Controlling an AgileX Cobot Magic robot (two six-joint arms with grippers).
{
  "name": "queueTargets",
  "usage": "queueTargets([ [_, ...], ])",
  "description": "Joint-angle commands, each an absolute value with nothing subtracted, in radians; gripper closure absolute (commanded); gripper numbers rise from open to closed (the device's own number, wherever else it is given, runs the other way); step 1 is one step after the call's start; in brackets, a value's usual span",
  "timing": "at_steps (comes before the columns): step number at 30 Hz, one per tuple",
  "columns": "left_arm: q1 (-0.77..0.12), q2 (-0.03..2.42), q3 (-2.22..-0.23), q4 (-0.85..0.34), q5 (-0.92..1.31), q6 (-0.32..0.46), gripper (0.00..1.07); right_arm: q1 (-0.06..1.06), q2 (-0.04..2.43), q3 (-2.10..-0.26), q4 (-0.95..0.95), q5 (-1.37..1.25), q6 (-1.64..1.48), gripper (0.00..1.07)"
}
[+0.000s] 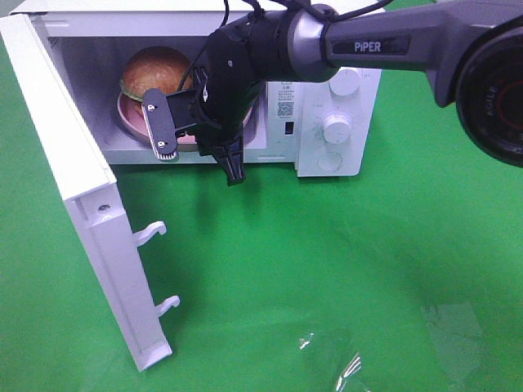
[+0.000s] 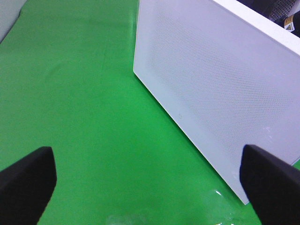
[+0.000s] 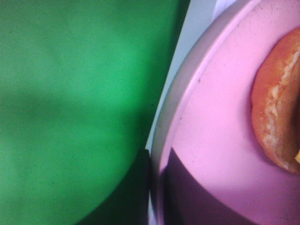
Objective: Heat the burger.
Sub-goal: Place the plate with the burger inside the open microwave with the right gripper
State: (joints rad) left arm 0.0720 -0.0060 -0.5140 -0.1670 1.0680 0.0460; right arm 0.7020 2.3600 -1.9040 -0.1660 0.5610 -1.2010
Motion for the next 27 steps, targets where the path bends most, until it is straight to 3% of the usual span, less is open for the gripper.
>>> queueTargets([
  [1,0.074,-0.02,-0.514,-0.168,1.066,0.044,0.08,0.7,2.367,-1.956,-0.179,0.507,-1.2,1.07],
  [7,0.074,-0.02,-0.514,-0.168,1.066,0.044,0.08,0.7,2.367,-1.962,-0.181,0.49,-1.177,1.02],
  [14,0.074,-0.02,-0.514,-0.168,1.066,0.044,0.08,0.695,2.367,-1.962,-0.181,0.491,-1.157,0.82],
  [15,0.074,-0.02,-0.514,-0.168,1.066,0.044,0.08,0.695,2.367,-1.962,-0.18,0.499,-1.149,0.73],
  [27,0.074,-0.02,-0.514,-0.168,1.066,0.044,0.08,0.694,2.356,-1.955,-0.132,0.517,-1.125,0.48],
])
